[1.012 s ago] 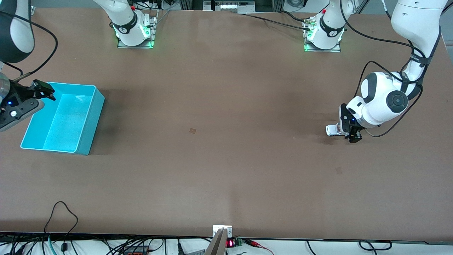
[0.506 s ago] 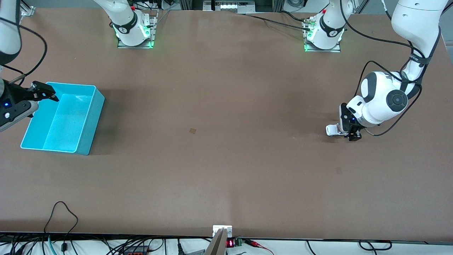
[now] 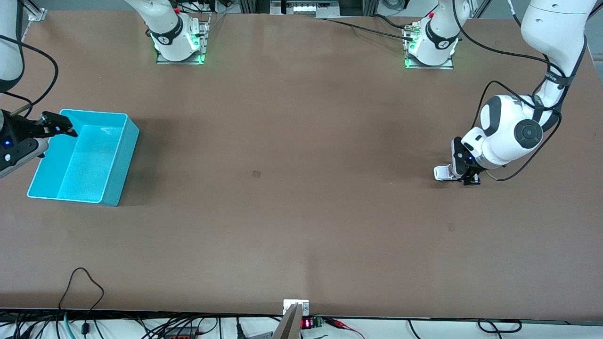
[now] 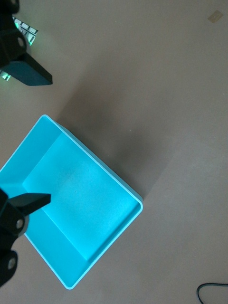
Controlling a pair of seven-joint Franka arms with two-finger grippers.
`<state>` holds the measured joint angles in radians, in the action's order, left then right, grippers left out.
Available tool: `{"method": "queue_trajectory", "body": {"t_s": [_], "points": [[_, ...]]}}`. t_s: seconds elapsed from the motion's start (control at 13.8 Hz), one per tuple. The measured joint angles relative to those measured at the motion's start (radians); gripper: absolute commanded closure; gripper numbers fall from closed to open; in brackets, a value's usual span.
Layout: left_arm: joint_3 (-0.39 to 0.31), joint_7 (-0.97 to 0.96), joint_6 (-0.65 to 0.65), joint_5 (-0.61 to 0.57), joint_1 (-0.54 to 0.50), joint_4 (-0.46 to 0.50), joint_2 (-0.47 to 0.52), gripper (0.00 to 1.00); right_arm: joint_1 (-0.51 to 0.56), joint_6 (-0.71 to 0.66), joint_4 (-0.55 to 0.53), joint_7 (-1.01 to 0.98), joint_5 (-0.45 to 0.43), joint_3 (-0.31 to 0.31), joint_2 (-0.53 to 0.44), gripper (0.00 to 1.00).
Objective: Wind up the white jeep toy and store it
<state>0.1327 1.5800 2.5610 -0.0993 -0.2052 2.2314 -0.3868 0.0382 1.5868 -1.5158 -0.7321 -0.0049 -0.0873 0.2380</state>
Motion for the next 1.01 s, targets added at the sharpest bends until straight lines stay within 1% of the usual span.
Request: {"method": "queue_trajectory", "body": {"t_s": [0.22, 0.43, 0.51, 0.65, 1.01], "points": [[0.001, 0.001, 0.005, 0.0, 0.0, 0.0, 0.0, 0.53, 0.0, -0.001, 0.0, 0.0, 0.0, 0.0, 0.0, 0.0], [0.002, 0.001, 0.007, 0.0, 0.0, 0.0, 0.001, 0.59, 0.0, -0.002, 0.0, 0.0, 0.0, 0.0, 0.0, 0.0], [0.002, 0.001, 0.007, 0.0, 0.0, 0.0, 0.001, 0.63, -0.001, -0.002, 0.001, -0.002, 0.0, 0.001, 0.0, 0.0], [0.002, 0.001, 0.007, 0.0, 0.0, 0.0, 0.001, 0.66, -0.002, -0.002, 0.002, -0.009, -0.002, 0.003, 0.0, 0.0], [0.002, 0.001, 0.007, 0.0, 0.0, 0.0, 0.001, 0.69, -0.002, -0.002, 0.005, -0.011, -0.004, 0.007, 0.0, 0.0]]}}
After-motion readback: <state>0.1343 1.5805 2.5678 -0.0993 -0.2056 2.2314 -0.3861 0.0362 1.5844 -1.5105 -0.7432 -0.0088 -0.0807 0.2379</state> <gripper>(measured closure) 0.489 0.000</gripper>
